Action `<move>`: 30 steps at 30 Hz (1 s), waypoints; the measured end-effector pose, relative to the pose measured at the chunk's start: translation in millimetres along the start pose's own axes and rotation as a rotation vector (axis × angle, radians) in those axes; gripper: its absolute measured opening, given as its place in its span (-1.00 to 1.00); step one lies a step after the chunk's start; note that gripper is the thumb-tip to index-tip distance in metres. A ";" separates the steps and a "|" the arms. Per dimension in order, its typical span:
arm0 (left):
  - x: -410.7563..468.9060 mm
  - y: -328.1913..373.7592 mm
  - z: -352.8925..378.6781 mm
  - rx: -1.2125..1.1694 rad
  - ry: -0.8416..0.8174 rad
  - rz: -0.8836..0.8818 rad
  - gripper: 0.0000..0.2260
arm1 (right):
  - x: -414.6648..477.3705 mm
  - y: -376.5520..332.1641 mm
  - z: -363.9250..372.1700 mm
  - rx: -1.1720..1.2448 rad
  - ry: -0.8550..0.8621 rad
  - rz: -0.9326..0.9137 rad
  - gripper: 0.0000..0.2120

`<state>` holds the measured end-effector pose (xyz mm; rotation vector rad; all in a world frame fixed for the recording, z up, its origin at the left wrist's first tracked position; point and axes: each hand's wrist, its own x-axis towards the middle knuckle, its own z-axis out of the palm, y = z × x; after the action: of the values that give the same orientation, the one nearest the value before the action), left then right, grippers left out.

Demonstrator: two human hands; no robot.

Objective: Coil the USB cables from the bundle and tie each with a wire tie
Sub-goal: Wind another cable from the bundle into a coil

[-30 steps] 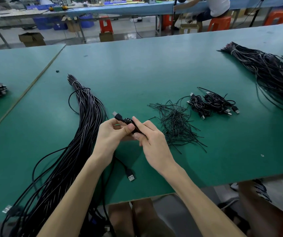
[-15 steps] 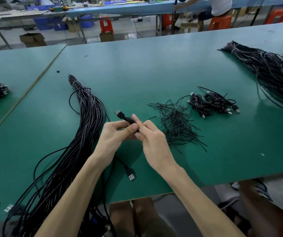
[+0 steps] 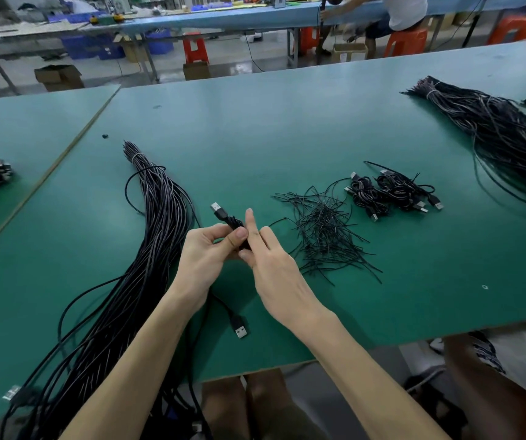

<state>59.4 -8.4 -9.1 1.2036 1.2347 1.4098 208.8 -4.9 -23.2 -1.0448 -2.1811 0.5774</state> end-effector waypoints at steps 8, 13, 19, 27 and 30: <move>-0.5 1.3 2.6 -0.049 0.020 0.052 -0.85 | 1.6 0.9 -4.9 0.450 0.115 0.222 -0.58; 0.0 0.0 3.3 0.029 0.019 0.090 -0.88 | 0.8 3.8 -7.2 0.707 0.105 0.299 -0.89; 0.8 -0.9 0.8 0.022 -0.024 0.085 -0.89 | 0.2 6.4 -8.5 0.755 0.121 0.274 -0.91; 2.8 2.9 -6.9 0.071 -0.133 0.075 -0.89 | -2.7 7.9 -8.5 0.642 0.135 0.287 -0.82; 2.3 4.5 -5.6 0.073 -0.139 0.056 -0.91 | -3.8 7.5 -6.4 0.542 0.134 0.279 -0.80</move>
<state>53.4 -7.5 -4.5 1.3726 1.1721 1.3072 219.1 -2.9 -24.8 -1.0479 -1.6318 1.1158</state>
